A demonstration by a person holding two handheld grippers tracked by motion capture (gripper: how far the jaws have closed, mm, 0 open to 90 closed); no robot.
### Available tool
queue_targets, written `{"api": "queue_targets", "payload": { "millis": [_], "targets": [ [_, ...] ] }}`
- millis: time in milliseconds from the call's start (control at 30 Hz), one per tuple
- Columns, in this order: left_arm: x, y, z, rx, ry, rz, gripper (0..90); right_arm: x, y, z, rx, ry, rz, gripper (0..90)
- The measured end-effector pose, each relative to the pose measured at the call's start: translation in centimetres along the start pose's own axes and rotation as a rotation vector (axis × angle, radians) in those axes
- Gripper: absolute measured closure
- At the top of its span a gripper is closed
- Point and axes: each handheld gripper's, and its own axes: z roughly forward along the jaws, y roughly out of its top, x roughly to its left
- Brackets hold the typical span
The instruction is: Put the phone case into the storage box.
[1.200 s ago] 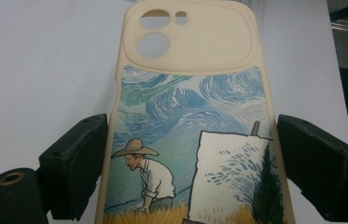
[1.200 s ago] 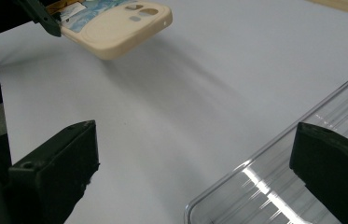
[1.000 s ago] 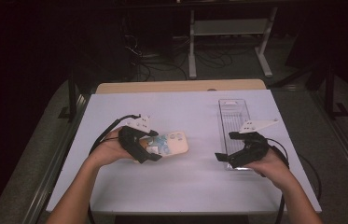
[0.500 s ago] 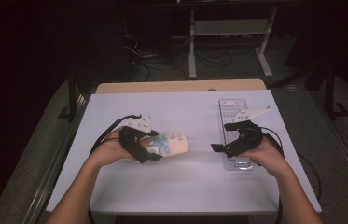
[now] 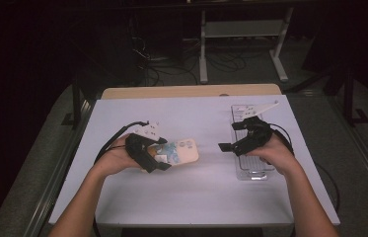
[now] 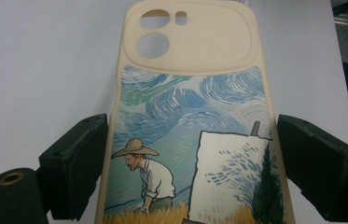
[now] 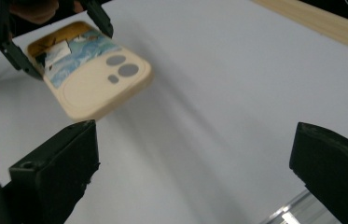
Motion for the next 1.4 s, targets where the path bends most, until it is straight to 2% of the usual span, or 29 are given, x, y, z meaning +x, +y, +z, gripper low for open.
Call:
{"api": "queue_targets", "payload": {
  "millis": [67, 133, 333, 367, 533, 733, 767, 1000, 1400],
  "targets": [
    [0.0, 0.0, 0.0, 0.0, 0.0, 0.002, 11.6, -0.1, 0.4, 0.1, -0.008, 0.0, 0.007, 0.9],
    [0.0, 0.0, 0.0, 0.002, 0.0, 0.003, 11.7, -0.3, 0.9, 0.3, -0.022, 0.004, -0.008, 0.9],
    [0.0, 0.0, 0.2, 0.004, -0.009, 0.008, 11.6, -0.7, 1.0, 1.0, -0.038, 0.018, -0.003, 0.9],
    [0.1, 0.0, 0.2, 0.004, -0.014, 0.009, 11.6, -0.6, 0.9, 1.2, -0.016, 0.02, -0.012, 0.9],
    [0.1, 0.0, 0.2, 0.01, -0.023, 0.016, 11.6, -0.6, 0.7, 1.5, 0.001, 0.039, -0.024, 0.9],
    [0.1, 0.0, 0.1, 0.014, -0.036, 0.036, 11.6, -0.4, 0.5, 1.6, 0.009, 0.058, -0.036, 0.8],
    [0.1, 0.0, 0.1, 0.015, -0.04, 0.046, 11.6, -0.3, 0.5, 1.6, 0.01, 0.074, -0.047, 0.8],
    [-0.1, -0.1, 0.1, 0.012, -0.064, 0.05, 11.5, 0.1, 0.4, 1.8, 0.024, 0.107, -0.074, 0.6],
    [-0.2, -0.1, 0.4, 0.022, -0.073, 0.07, 11.5, 0.9, 0.3, 2.3, 0.045, 0.159, -0.107, 0.6]
  ]
}}
